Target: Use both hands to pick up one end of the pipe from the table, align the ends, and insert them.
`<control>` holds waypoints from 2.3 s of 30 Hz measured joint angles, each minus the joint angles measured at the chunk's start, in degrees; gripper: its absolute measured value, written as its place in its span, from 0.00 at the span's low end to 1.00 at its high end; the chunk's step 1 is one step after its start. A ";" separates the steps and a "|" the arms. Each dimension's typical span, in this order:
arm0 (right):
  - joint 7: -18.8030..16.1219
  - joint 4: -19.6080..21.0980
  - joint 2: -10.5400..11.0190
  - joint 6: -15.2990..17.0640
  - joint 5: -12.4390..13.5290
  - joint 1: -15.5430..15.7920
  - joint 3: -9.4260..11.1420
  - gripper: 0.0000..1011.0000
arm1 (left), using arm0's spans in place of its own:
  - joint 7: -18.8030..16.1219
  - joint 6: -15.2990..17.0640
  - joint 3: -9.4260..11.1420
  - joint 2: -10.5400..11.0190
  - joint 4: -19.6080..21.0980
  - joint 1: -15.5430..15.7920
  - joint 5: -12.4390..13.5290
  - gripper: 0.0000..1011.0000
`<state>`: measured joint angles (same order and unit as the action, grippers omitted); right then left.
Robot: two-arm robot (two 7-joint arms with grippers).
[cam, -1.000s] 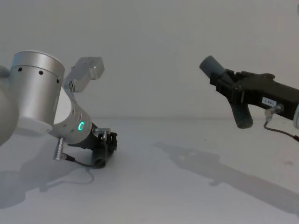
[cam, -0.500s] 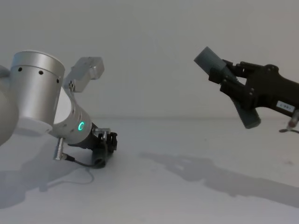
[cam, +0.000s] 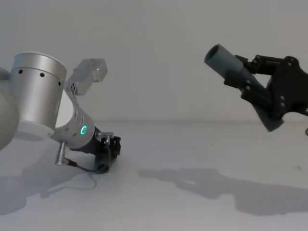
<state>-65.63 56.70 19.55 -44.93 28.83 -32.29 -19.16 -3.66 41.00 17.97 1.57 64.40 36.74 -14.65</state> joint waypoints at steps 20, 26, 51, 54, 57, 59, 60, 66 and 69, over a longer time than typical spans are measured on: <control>-4.89 0.56 2.86 -11.14 -9.02 -3.37 1.50 0.28 | 0.00 0.00 0.00 0.00 0.00 0.00 0.00 0.33; -0.64 2.90 2.37 -10.76 -15.74 -2.27 3.93 0.28 | 0.00 0.00 0.00 0.00 0.00 0.00 0.00 0.33; 10.24 8.73 0.97 -6.09 -30.15 1.07 8.78 0.28 | 0.00 0.00 0.00 0.00 0.00 0.00 0.00 0.33; 10.06 8.76 1.22 -6.20 -29.95 1.19 8.65 0.28 | 0.00 0.00 0.00 0.00 0.00 0.00 0.00 0.33; 9.98 8.80 1.40 -6.27 -29.77 1.30 8.53 0.28 | 0.00 0.00 -0.02 0.00 0.01 0.00 0.01 0.33; 9.93 8.81 1.47 -6.31 -29.71 1.34 8.48 0.28 | 0.02 0.00 -0.02 0.00 0.05 -0.01 0.04 0.33; 9.89 8.82 1.54 -6.36 -29.65 1.39 8.45 0.28 | 0.08 0.00 0.00 0.07 0.14 -0.03 0.09 0.33; 9.69 8.87 1.75 -6.49 -29.44 1.49 8.32 0.28 | 0.98 -0.10 0.84 1.30 1.33 -0.23 0.94 0.33; 9.65 8.89 1.81 -6.52 -29.37 1.53 8.29 0.28 | 1.73 -0.42 1.42 2.10 2.10 -0.33 1.45 0.33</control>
<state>-55.98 65.59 21.36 -51.46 -0.53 -30.76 -10.87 -1.92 40.58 19.39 3.67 66.50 36.41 -13.20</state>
